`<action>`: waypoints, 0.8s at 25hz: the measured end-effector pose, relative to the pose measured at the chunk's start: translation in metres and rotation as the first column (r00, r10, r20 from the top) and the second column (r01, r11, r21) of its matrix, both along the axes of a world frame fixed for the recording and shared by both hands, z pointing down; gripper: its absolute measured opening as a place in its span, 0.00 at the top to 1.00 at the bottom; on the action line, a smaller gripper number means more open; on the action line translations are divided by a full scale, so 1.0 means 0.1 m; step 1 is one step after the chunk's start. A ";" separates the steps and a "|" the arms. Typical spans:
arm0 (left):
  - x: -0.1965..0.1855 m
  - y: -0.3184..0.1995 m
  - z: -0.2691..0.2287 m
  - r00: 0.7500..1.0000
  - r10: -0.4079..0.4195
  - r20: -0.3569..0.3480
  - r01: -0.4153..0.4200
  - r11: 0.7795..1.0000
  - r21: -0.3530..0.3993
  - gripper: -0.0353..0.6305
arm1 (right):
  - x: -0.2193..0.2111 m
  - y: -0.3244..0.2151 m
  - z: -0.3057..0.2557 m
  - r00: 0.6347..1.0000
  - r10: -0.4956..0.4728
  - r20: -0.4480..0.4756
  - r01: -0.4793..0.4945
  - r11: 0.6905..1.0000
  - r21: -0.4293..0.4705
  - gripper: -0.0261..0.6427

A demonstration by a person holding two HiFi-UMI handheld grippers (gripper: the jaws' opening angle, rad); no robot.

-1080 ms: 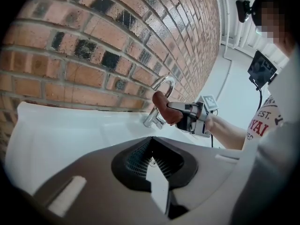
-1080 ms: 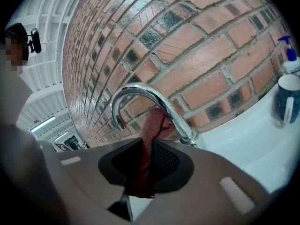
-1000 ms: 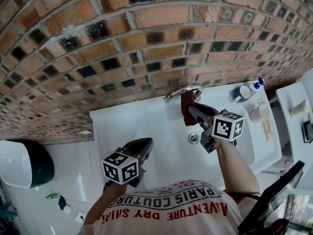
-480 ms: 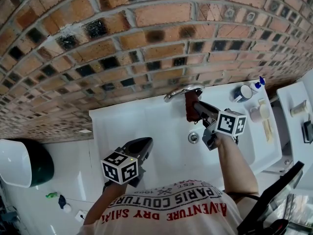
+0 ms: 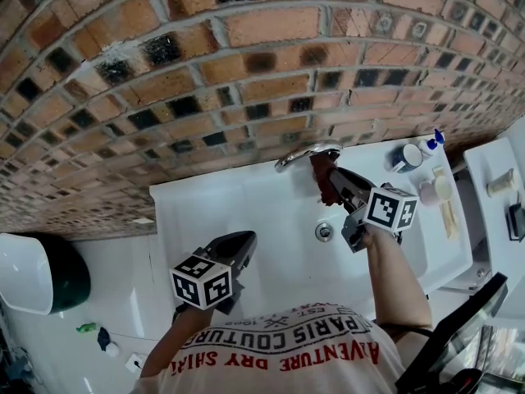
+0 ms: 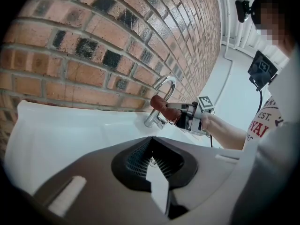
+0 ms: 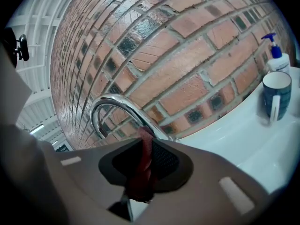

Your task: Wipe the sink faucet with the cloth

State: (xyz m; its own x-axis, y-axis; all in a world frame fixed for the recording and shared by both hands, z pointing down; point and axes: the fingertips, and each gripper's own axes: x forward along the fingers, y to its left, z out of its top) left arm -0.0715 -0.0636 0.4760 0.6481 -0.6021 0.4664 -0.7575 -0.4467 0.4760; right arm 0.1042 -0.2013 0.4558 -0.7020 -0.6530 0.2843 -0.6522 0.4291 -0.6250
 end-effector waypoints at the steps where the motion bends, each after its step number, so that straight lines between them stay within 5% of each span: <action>1: 0.00 0.00 0.00 1.000 -0.001 -0.001 0.001 1.000 0.000 0.94 | 0.00 0.00 -0.04 1.000 0.004 -0.001 -0.004 1.000 0.008 0.87; 20: -0.02 0.02 -0.02 1.000 -0.008 -0.009 0.008 1.000 0.008 0.94 | -0.21 0.09 -0.82 0.998 -0.035 0.048 0.026 0.984 0.179 0.88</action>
State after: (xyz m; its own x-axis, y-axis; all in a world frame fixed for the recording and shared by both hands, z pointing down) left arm -0.0737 -0.0613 0.4736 0.6474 -0.6113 0.4552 -0.7567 -0.4445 0.4794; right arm 0.0830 -0.1924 0.3738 -0.7331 -0.6678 0.1287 -0.6062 0.5558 -0.5689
